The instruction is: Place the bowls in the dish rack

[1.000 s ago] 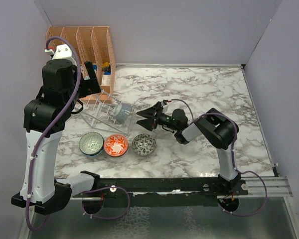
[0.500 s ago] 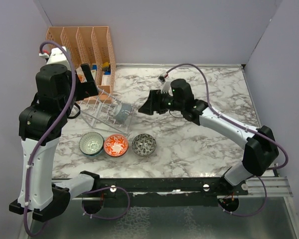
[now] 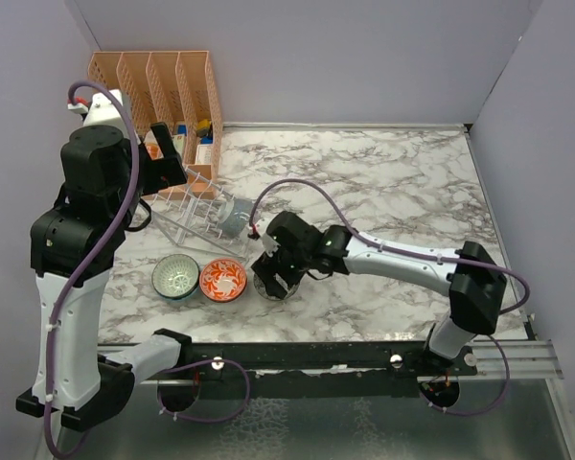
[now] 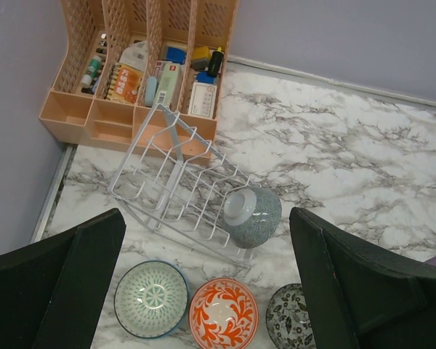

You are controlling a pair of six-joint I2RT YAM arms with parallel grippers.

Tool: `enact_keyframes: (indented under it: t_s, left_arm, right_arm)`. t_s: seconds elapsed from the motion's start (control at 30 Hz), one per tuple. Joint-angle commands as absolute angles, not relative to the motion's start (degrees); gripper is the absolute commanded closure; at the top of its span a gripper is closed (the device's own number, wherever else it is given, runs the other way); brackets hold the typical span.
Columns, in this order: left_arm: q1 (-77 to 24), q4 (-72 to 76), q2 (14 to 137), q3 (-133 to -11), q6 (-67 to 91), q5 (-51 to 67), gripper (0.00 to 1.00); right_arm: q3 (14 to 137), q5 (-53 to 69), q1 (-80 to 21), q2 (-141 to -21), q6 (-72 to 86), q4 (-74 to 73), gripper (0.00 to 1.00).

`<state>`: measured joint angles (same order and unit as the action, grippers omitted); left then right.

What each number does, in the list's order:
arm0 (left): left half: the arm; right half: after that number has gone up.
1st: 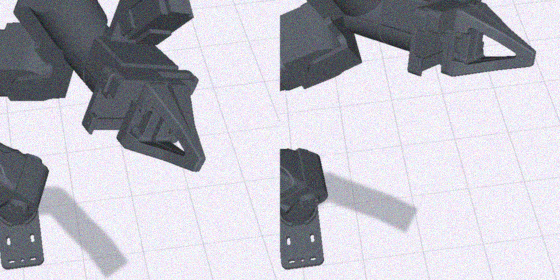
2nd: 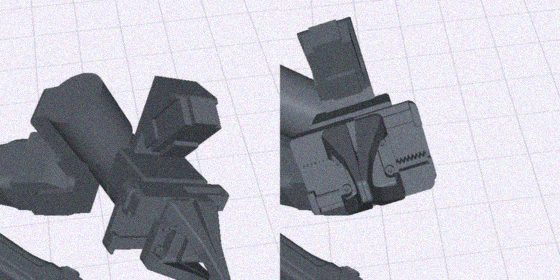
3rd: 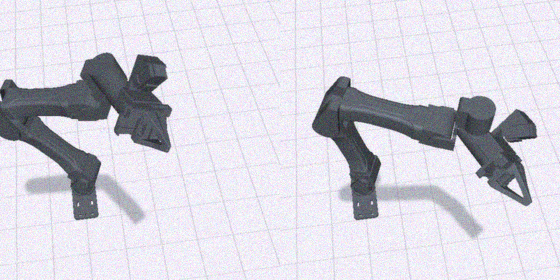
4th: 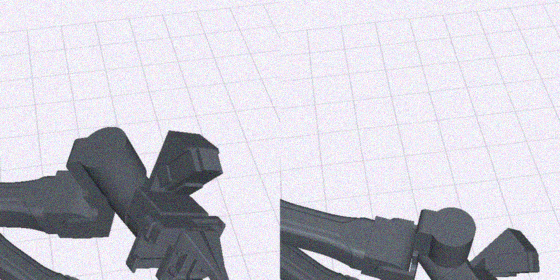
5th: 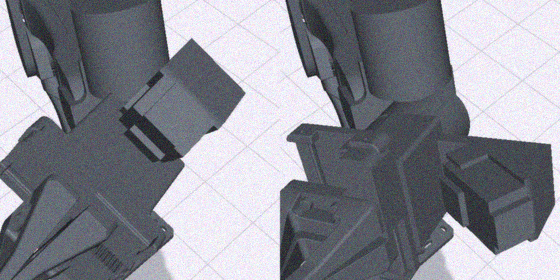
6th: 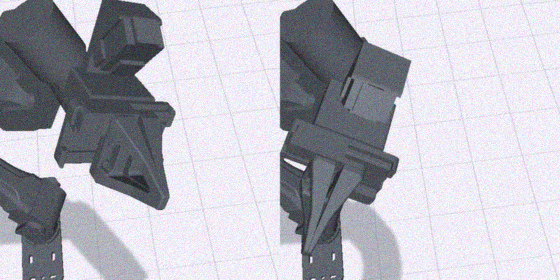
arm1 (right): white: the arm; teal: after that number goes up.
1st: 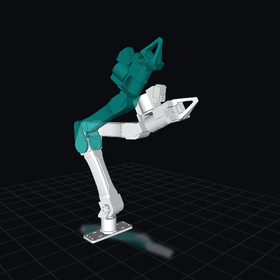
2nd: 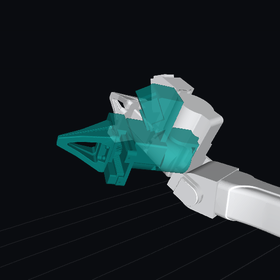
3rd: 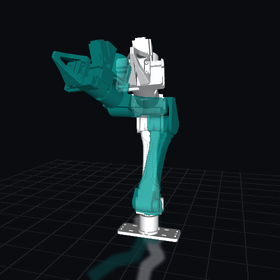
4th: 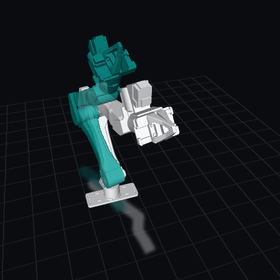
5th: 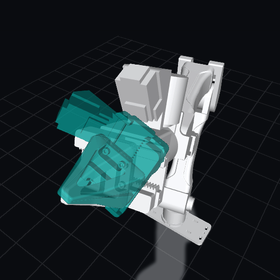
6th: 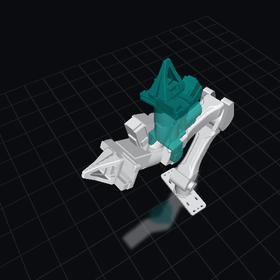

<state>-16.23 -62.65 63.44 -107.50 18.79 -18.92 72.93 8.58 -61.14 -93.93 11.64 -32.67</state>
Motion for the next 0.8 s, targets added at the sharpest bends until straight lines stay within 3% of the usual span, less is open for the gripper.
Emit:
enact_keyframes:
  t_s: [0.0, 0.4, 0.67, 0.77]
  left_arm:
    - [-16.0, -64.2, 62.6, -110.3, 19.2, -20.6, 0.01]
    - [-16.0, -66.7, 61.7, -112.0, 19.4, -22.8, 0.01]
    - [-15.9, -67.2, 61.4, -112.0, 19.2, -23.7, 0.01]
    - [-16.0, -67.2, 61.4, -111.8, 18.9, -23.9, 0.01]
  right_arm:
    - [76.0, 0.0, -65.8, -99.3, 7.9, -34.0, 0.28]
    - [76.8, -0.9, -67.8, -105.0, 7.0, -30.7, 0.36]
    - [76.0, -3.0, -68.2, -105.9, 5.9, -28.4, 0.45]
    - [75.9, -3.5, -68.2, -106.4, 6.0, -28.6, 0.54]
